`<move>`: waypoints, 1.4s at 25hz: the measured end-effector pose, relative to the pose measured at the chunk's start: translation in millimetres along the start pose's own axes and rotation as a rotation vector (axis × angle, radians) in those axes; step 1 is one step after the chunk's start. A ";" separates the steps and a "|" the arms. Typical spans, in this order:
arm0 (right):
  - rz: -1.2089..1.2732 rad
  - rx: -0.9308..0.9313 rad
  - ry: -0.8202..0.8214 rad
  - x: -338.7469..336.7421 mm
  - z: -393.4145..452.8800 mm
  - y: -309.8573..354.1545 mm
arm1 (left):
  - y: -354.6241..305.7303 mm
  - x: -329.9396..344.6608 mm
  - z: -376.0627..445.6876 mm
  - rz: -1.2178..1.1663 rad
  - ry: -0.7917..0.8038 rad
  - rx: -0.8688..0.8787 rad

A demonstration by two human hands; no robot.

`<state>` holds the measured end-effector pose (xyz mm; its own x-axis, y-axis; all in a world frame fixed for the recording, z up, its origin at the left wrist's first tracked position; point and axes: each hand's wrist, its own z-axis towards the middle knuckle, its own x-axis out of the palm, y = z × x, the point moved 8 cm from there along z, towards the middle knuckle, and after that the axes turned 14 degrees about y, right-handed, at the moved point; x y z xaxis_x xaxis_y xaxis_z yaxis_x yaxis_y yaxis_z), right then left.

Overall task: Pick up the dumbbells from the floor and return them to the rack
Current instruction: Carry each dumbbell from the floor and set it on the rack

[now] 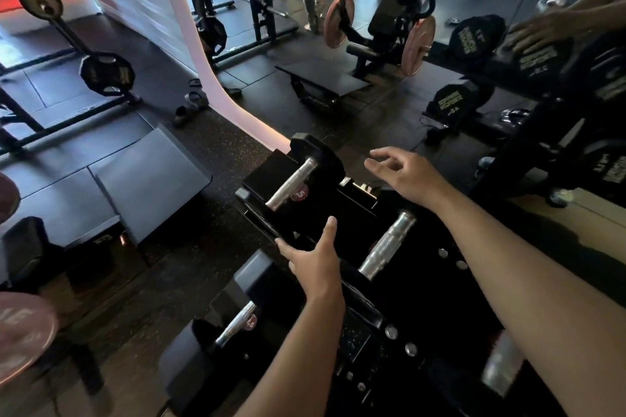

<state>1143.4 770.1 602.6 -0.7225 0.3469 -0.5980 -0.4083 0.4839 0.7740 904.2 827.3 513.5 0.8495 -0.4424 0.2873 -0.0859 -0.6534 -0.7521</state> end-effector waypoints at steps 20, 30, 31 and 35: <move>-0.295 0.126 -0.002 18.0 -27.4 -32.2 | 49.1 10.6 -24.0 -0.030 -0.059 -0.126; -0.055 0.093 -0.085 -58.3 -135.9 -67.1 | 70.9 54.1 -91.9 -0.085 -0.111 -0.048; -0.078 0.109 -0.107 -67.8 -149.5 -74.4 | 81.3 62.5 -101.9 -0.077 -0.117 -0.063; -0.123 0.186 -0.105 -74.5 -190.2 -101.5 | 127.8 79.9 -129.7 0.042 -0.103 -0.179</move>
<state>1132.6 542.3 608.2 -0.6080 0.3527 -0.7113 -0.3730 0.6640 0.6481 893.6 628.8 517.3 0.8912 -0.4124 0.1888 -0.2057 -0.7385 -0.6421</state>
